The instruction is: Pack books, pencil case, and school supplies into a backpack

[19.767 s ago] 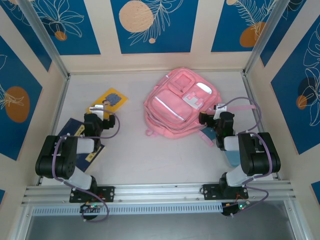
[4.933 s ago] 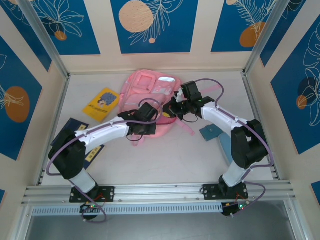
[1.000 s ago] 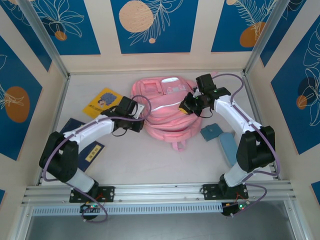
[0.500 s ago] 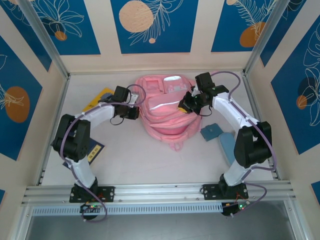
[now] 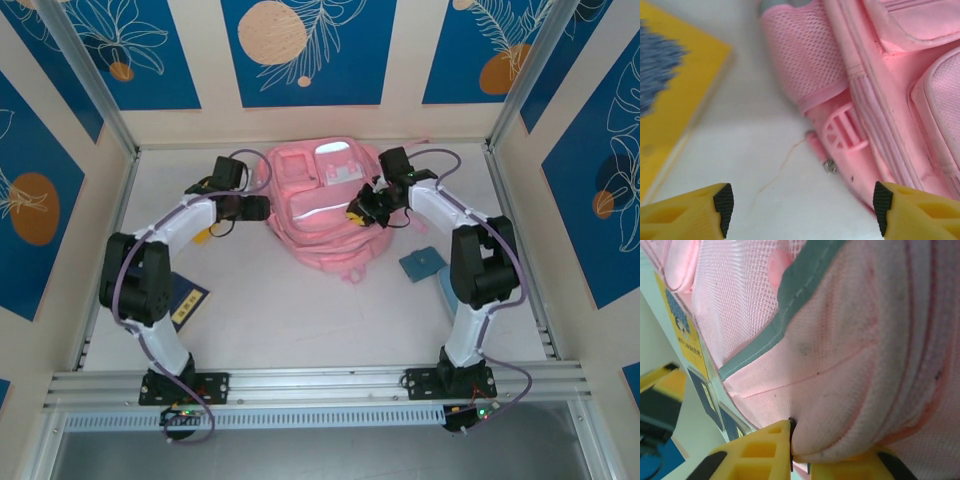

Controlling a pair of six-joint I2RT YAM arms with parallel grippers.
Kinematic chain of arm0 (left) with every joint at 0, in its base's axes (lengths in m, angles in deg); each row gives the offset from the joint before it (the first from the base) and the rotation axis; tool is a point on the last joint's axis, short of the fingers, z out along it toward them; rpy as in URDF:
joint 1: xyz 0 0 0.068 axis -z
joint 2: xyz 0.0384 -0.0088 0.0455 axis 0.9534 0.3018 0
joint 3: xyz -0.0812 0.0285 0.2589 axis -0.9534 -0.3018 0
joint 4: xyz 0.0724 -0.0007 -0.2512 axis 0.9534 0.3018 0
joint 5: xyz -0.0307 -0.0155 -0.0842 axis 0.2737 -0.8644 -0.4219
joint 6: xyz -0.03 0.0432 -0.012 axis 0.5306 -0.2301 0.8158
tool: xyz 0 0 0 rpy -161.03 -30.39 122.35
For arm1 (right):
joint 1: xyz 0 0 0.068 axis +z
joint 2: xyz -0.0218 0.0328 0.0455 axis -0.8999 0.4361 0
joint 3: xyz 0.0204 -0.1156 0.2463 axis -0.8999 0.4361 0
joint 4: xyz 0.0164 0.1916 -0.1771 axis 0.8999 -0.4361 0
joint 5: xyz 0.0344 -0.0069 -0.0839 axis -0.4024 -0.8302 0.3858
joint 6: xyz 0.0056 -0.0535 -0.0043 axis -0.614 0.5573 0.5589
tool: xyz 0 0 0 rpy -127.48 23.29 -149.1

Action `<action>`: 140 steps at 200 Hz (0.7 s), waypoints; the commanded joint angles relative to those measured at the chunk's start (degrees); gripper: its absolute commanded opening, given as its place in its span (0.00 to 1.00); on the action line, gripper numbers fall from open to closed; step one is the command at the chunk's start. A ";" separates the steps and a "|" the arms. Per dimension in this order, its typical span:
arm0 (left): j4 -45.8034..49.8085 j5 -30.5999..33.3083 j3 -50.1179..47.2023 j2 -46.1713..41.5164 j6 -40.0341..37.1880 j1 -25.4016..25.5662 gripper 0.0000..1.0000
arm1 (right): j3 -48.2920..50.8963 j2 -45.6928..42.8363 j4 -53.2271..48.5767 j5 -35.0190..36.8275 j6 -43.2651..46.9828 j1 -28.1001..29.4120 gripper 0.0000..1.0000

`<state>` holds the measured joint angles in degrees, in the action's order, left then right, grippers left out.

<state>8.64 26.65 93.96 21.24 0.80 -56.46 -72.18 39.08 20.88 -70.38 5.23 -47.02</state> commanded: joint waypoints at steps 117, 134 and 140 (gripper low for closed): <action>21.61 7.94 -31.79 -27.01 24.81 -10.19 1.00 | 8.56 -17.23 -3.04 14.03 6.91 6.80 0.76; 19.11 6.87 -34.84 -27.24 25.46 -11.40 1.00 | 10.18 -18.84 -2.60 13.71 6.14 7.46 0.76; 18.12 6.30 -35.78 -27.10 25.57 -11.72 1.00 | 10.59 -19.30 -2.42 13.51 5.88 7.58 0.76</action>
<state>29.75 36.68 61.39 -4.95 23.38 -66.45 -63.98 21.71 19.98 -58.45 11.10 -40.26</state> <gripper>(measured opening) 0.999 0.755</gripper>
